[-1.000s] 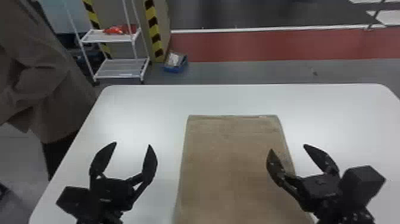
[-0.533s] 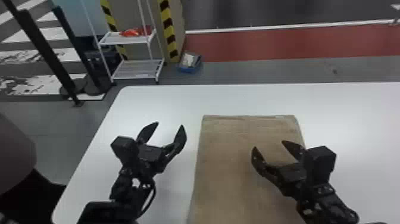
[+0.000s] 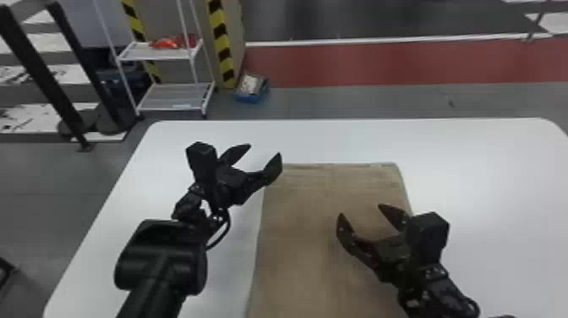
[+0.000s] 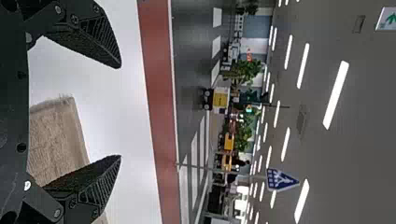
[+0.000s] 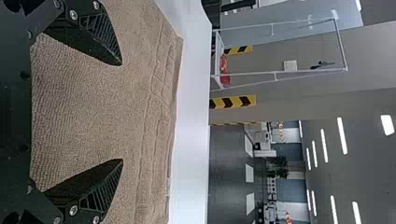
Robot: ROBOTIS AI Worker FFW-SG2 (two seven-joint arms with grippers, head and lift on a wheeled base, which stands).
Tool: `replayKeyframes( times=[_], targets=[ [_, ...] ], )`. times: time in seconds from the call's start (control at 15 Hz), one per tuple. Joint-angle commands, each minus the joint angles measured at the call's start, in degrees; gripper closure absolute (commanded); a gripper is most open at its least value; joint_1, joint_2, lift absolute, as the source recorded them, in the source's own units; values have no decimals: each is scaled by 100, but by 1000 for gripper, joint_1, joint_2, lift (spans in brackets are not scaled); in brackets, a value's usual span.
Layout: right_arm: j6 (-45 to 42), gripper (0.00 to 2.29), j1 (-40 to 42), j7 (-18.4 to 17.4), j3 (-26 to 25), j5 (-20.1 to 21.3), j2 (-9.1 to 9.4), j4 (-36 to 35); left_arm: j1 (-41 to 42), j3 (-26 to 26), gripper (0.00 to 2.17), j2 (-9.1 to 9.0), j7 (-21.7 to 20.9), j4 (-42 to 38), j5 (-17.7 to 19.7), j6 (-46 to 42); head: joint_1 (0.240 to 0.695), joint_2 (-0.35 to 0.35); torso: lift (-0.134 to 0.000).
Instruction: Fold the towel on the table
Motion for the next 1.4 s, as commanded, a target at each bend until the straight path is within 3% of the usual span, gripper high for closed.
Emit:
replayKeyframes(
  times=[0.0, 0.2, 0.33, 0.6, 1.07, 1.13, 1.33],
  targets=[
    [52, 157, 37, 1, -43, -1, -6, -99, -233, -126, 242, -17, -224, 317, -43, 18, 695, 72, -123],
    [17, 157, 37, 1, -43, -10, -6, -90, -330, -169, 333, 0, -347, 502, -70, 18, 695, 45, -123],
    [-18, 157, 28, 1, -34, -28, 3, -64, -479, -178, 417, 0, -532, 730, -263, 106, 695, 42, -123],
    [-53, 157, 37, 1, -26, -37, -15, -73, -840, -301, 414, -35, -470, 1258, -597, 282, 695, 39, -123],
    [-106, 157, 72, 1, -61, -28, -6, -117, -937, -293, 421, 18, -400, 1434, -535, 493, 695, 39, -123],
    [-106, 157, 63, 1, -52, -28, -6, -117, -928, -293, 566, 18, -391, 1434, -535, 493, 695, 40, -123],
    [-106, 157, 81, 1, -61, -19, -6, -143, -937, -293, 603, 44, -444, 1434, -544, 493, 695, 45, -123]
  ],
)
